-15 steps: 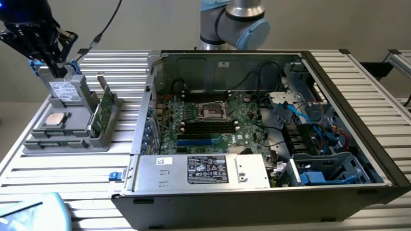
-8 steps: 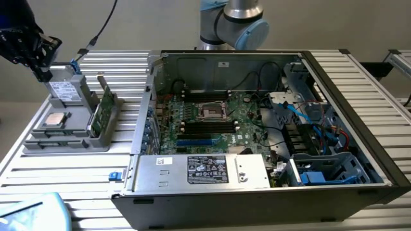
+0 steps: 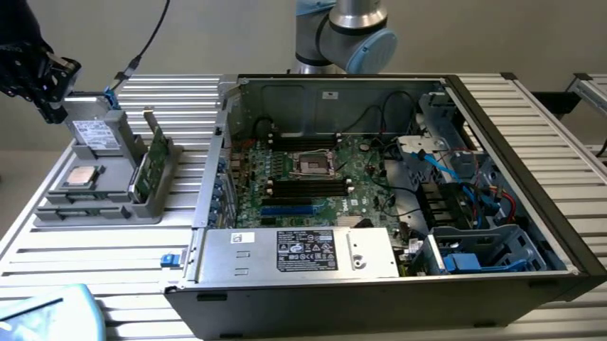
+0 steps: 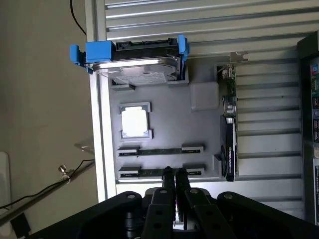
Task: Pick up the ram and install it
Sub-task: 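Pick up the ram and move it above insertion slot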
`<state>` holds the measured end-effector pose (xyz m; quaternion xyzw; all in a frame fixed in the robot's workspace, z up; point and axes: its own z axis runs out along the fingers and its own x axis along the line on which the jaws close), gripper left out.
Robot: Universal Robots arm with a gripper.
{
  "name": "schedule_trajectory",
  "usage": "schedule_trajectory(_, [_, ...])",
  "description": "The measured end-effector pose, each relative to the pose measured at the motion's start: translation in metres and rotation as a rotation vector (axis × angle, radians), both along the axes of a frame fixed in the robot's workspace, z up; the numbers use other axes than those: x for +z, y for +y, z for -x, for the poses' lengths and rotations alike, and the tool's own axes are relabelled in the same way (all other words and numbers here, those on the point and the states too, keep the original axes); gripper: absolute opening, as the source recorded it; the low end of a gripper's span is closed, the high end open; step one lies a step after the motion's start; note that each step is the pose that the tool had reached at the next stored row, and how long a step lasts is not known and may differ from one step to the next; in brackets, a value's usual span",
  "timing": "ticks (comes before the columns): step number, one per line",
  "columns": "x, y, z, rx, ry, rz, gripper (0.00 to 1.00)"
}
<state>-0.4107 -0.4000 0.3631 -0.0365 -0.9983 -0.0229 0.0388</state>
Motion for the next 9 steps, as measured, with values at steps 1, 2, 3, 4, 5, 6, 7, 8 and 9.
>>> schedule_trajectory(1, [0.0, 0.0, 0.0, 0.0, 0.0, 0.0, 0.16])
schedule_trajectory(2, [0.0, 0.0, 0.0, 0.0, 0.0, 0.0, 0.16])
schedule_trajectory(3, [0.0, 0.0, 0.0, 0.0, 0.0, 0.0, 0.16])
schedule_trajectory(4, [0.0, 0.0, 0.0001, 0.0, 0.0, 0.0, 0.16])
schedule_trajectory(5, [0.0, 0.0, 0.0, 0.0, 0.0, 0.0, 0.16])
schedule_trajectory(6, [0.0, 0.0, 0.0001, 0.0, 0.0, 0.0, 0.16])
schedule_trajectory(7, [0.0, 0.0, 0.0001, 0.0, 0.0, 0.0, 0.16])
schedule_trajectory(8, [0.0, 0.0, 0.0001, 0.0, -0.0001, 0.0, 0.16])
schedule_trajectory(9, [0.0, 0.0, 0.0002, 0.0, 0.0, 0.0, 0.16])
